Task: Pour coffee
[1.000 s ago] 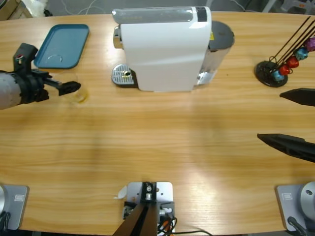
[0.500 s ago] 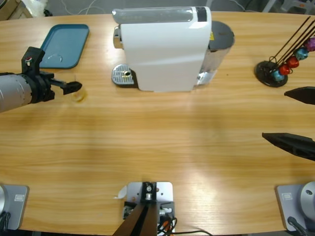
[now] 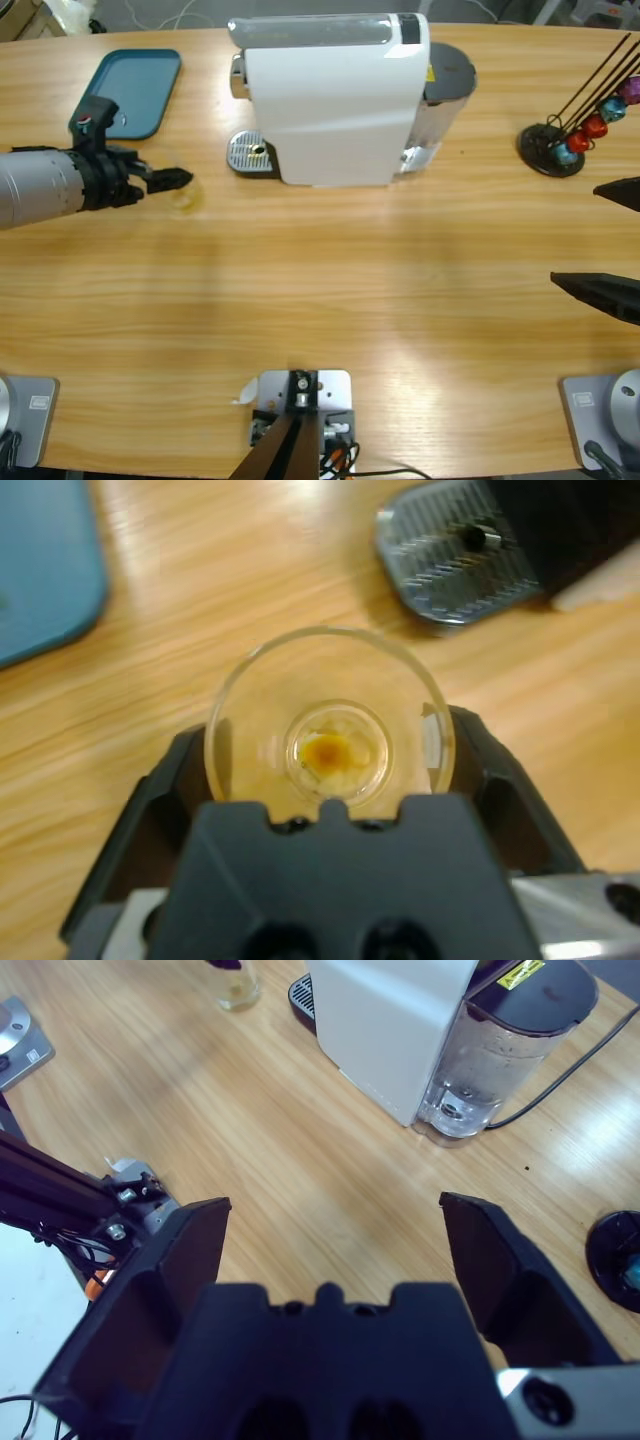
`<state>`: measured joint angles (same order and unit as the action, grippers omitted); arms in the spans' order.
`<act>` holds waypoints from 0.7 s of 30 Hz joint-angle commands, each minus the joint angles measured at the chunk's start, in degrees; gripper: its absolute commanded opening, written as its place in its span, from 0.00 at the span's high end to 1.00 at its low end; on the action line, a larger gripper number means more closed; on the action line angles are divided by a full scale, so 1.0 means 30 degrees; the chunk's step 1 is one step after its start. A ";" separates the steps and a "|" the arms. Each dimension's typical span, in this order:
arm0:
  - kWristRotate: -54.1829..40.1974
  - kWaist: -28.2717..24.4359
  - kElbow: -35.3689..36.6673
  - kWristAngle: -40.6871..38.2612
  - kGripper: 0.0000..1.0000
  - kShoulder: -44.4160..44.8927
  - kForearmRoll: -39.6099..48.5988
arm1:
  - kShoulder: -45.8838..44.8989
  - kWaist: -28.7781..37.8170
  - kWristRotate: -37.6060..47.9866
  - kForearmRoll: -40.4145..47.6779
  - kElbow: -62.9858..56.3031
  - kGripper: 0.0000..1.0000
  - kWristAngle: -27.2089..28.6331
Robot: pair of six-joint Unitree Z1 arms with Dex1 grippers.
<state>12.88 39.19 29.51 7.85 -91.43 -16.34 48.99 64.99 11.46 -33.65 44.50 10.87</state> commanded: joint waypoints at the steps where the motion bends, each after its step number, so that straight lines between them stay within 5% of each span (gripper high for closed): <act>1: -0.2817 0.0150 0.2041 -0.2160 0.56 0.0829 0.1913 | -0.0868 -0.0189 -0.0218 -0.0322 -0.0426 0.08 0.0244; 10: -0.5277 -0.0002 0.5135 -0.1533 0.56 -0.0900 0.2926 | -0.1477 -0.0189 -0.0270 -0.0679 -0.0478 0.08 0.0302; 21: -0.6080 -0.0424 0.5481 -0.1504 0.56 -0.2857 0.2458 | -0.1594 -0.0253 -0.0335 -0.0679 -0.0508 0.08 0.0302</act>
<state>-3.89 39.05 44.57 2.71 -95.53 -8.54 45.81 64.99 11.03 -35.03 44.51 11.02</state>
